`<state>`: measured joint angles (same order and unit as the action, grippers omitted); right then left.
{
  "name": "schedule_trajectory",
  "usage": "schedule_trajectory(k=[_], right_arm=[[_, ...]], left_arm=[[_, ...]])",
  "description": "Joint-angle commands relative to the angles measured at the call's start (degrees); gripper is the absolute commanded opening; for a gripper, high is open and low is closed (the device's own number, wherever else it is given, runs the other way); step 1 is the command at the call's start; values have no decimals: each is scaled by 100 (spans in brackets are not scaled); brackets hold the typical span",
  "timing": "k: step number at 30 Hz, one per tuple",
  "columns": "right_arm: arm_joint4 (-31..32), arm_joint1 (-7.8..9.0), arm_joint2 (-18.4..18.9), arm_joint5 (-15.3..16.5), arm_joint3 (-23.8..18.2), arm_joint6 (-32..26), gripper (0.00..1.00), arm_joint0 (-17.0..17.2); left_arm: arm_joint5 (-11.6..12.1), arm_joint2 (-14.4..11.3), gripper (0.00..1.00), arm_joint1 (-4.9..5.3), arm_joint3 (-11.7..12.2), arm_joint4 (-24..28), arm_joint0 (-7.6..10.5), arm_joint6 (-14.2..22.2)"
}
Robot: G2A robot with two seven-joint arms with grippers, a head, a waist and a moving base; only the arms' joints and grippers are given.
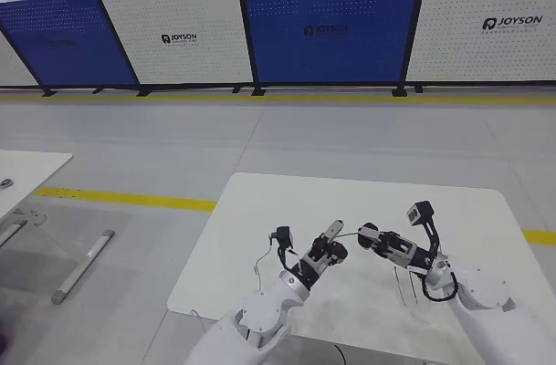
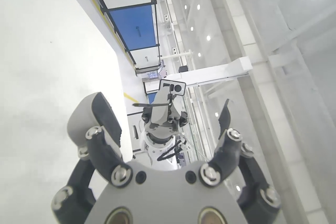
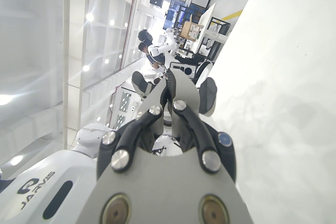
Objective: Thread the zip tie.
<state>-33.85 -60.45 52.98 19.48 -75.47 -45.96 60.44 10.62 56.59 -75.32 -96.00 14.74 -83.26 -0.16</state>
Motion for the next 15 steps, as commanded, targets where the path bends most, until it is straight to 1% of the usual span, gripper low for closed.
schedule_trajectory(k=[1,3,4,5,6,8,9,10,11,12,14,15], right_arm=[[0,0,0,0,0,0,0,0],[0,0,0,0,0,0,0,0],[0,0,0,0,0,0,0,0],[0,0,0,0,0,0,0,0],[0,0,0,0,0,0,0,0],[0,0,0,0,0,0,0,0],[0,0,0,0,0,0,0,0],[0,0,0,0,0,0,0,0],[0,0,0,0,0,0,0,0],[0,0,0,0,0,0,0,0],[0,0,0,0,0,0,0,0],[0,0,0,0,0,0,0,0]], left_arm=[[47,-47,100,-18,34,-20,48,-46],[81,-87,100,-35,85,-60,98,-101],[94,-100,91,-41,107,-66,114,-109],[109,-108,61,-48,141,-72,133,-119],[119,-109,47,-51,164,-73,144,-122],[136,-105,36,-56,205,-70,156,-120],[146,-100,32,-57,226,-72,159,-111],[156,-97,31,-58,244,-79,160,-99],[167,-92,25,-57,268,-97,163,-90],[188,-88,23,-58,300,-123,167,-86],[207,-85,16,-62,347,-125,172,-81],[216,-82,10,-63,365,-125,176,-79]])
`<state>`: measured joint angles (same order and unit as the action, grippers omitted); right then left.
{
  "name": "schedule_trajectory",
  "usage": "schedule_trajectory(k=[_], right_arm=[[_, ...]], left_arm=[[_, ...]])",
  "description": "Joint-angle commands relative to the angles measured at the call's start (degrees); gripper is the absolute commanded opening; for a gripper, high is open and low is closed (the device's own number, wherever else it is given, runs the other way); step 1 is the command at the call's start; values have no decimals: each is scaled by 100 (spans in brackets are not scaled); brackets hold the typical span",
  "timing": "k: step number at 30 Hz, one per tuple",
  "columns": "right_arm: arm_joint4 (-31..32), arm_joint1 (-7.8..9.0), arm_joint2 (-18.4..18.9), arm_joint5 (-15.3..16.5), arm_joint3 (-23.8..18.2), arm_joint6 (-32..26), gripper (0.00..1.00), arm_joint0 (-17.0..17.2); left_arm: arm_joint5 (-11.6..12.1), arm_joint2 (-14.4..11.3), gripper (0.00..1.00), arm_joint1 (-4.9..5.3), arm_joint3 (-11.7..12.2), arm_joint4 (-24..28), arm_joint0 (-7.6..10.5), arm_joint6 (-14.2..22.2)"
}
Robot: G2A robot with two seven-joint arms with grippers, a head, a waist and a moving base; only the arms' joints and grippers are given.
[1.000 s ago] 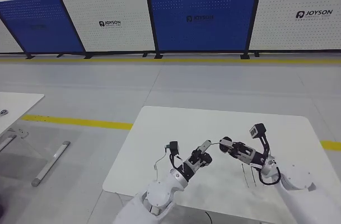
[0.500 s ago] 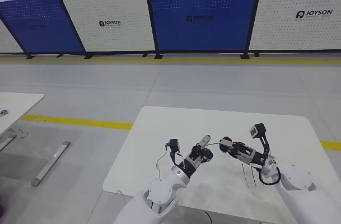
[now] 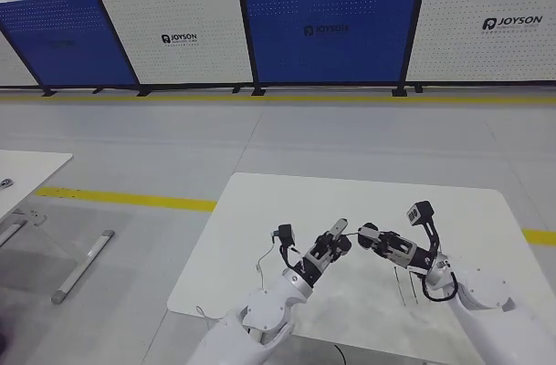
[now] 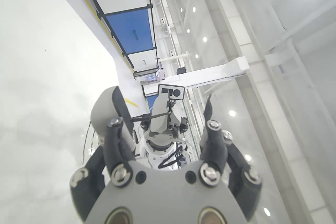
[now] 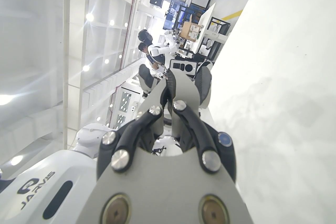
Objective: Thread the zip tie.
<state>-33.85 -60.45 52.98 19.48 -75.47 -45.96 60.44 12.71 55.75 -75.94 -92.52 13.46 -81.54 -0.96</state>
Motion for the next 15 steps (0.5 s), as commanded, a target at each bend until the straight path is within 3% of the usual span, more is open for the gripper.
schedule_trajectory(k=[1,4,15], right_arm=[[0,0,0,0,0,0,0,0],[0,0,0,0,0,0,0,0],[0,0,0,0,0,0,0,0]], left_arm=[[19,5,7,-4,38,3,6,5],[42,13,0,-8,61,-22,6,0],[82,-12,0,-29,75,-189,4,-74]])
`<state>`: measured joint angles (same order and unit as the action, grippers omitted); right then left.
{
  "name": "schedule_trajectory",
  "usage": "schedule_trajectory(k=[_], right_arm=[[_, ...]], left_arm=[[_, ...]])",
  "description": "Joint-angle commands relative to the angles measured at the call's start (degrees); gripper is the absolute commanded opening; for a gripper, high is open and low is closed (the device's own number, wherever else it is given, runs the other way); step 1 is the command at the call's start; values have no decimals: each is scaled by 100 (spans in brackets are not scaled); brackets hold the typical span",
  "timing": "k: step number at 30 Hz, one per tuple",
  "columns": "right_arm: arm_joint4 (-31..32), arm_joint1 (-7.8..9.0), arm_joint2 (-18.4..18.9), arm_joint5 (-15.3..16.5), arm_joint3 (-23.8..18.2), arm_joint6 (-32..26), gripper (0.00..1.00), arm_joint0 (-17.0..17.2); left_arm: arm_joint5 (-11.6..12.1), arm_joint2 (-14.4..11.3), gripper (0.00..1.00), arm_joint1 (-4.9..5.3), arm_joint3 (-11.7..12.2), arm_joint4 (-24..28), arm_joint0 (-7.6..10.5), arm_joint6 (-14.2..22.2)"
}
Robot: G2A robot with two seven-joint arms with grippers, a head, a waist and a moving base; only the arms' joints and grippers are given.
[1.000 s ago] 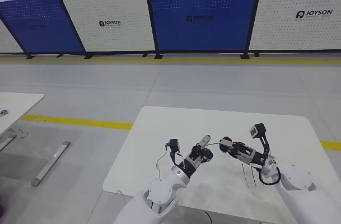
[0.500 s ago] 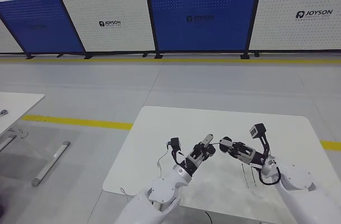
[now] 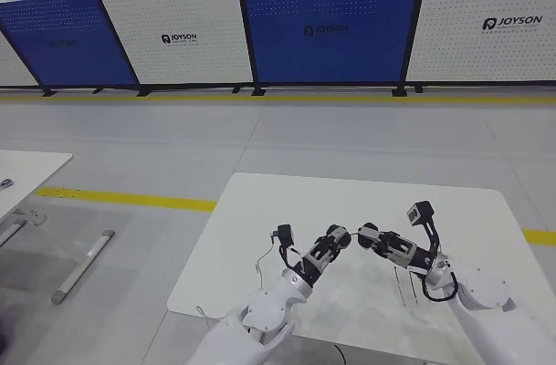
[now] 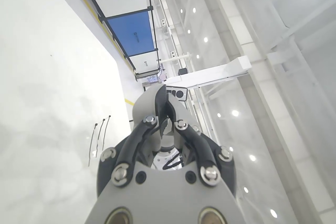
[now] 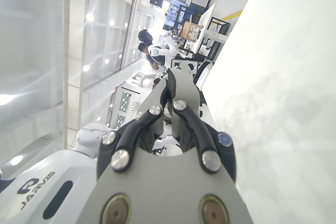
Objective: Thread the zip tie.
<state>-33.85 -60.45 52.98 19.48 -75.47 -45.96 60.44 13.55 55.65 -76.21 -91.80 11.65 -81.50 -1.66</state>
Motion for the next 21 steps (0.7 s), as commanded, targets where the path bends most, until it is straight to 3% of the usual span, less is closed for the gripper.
schedule_trajectory(k=[1,2,5,8,10,13,15,21], right_arm=[[0,0,0,0,0,0,0,0],[0,0,0,0,0,0,0,0],[0,0,0,0,0,0,0,0],[0,0,0,0,0,0,0,0],[0,0,0,0,0,0,0,0],[0,0,0,0,0,0,0,0],[0,0,0,0,0,0,0,0],[0,0,0,0,0,0,0,0]], left_arm=[[-4,-4,0,-4,3,-12,0,-9],[-9,-4,0,-7,4,-16,-1,-16],[-5,-2,71,-11,-25,-14,-19,-25],[24,23,88,-8,-74,-10,-60,-22],[51,40,87,-4,-112,-32,-89,-7],[81,59,70,1,-140,-76,-123,22],[88,64,49,2,-147,-100,-138,27],[101,45,21,-12,-86,-153,-123,-23]])
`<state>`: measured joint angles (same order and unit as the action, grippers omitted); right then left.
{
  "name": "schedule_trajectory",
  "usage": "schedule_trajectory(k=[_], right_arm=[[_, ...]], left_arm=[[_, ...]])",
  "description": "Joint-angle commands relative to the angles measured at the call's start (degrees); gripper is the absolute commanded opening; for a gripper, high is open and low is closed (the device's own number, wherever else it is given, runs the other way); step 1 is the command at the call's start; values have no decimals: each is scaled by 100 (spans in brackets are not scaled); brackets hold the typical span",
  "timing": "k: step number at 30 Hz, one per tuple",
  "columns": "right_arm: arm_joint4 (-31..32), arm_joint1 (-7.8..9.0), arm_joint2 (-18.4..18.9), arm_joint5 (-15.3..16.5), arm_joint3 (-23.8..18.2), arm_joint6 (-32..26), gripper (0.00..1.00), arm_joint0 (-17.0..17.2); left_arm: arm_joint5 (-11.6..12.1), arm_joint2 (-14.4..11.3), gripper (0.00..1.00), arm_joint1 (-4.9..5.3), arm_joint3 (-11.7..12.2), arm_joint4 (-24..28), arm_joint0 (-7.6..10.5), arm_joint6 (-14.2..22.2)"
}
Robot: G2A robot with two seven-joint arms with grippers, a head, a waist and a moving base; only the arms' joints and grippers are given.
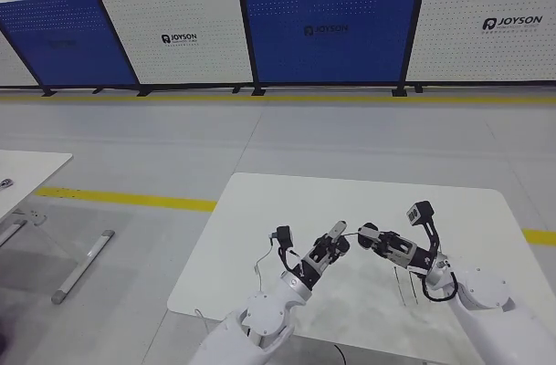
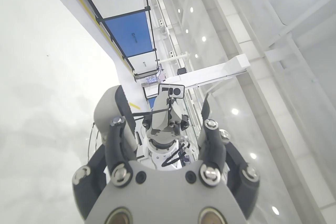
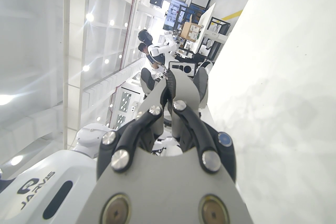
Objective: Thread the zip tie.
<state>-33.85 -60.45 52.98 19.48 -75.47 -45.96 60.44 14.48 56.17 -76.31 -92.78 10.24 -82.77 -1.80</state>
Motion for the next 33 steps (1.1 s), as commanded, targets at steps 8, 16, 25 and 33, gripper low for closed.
schedule_trajectory(k=[8,16,25,33], right_arm=[[0,0,0,0,0,0,0,0],[0,0,0,0,0,0,0,0],[0,0,0,0,0,0,0,0],[0,0,0,0,0,0,0,0]], left_arm=[[37,-30,0,-30,97,-43,50,-96],[87,-69,0,-56,181,-120,77,-174],[136,-43,35,-72,122,-30,19,-224],[141,3,100,-74,37,170,-53,-229]])
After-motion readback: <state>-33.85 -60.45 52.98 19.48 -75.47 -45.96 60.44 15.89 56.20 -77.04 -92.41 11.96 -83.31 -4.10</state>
